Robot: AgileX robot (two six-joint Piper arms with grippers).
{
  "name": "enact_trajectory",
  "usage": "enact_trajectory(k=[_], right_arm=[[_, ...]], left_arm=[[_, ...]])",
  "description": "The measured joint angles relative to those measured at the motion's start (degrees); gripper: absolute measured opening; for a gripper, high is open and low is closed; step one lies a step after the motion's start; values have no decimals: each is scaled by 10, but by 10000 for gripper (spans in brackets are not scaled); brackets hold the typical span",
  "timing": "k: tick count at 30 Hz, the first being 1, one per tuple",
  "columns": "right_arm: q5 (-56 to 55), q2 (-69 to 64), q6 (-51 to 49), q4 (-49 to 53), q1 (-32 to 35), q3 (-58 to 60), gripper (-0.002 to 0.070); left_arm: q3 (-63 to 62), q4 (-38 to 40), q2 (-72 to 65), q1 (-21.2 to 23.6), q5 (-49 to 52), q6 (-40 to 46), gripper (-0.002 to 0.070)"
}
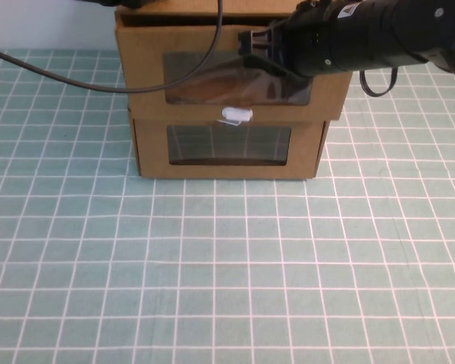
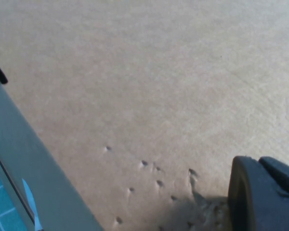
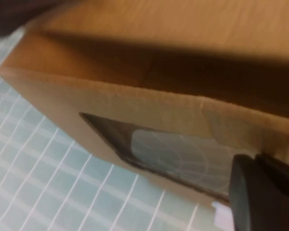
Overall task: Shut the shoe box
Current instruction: Close the shoe box with your right arm
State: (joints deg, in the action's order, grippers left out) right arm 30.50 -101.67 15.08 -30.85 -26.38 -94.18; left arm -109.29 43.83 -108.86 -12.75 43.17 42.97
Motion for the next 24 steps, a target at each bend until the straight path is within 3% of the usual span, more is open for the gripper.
enact_trajectory(k=[11,24], right_arm=[[-90,-44,8,-14,0,-20,-11],[59,-74,11,-24,12,-96,-11]], left_arm=[[-1,0,0,0,0,0,-5],[-1,-1,3,0,11,0,-5]])
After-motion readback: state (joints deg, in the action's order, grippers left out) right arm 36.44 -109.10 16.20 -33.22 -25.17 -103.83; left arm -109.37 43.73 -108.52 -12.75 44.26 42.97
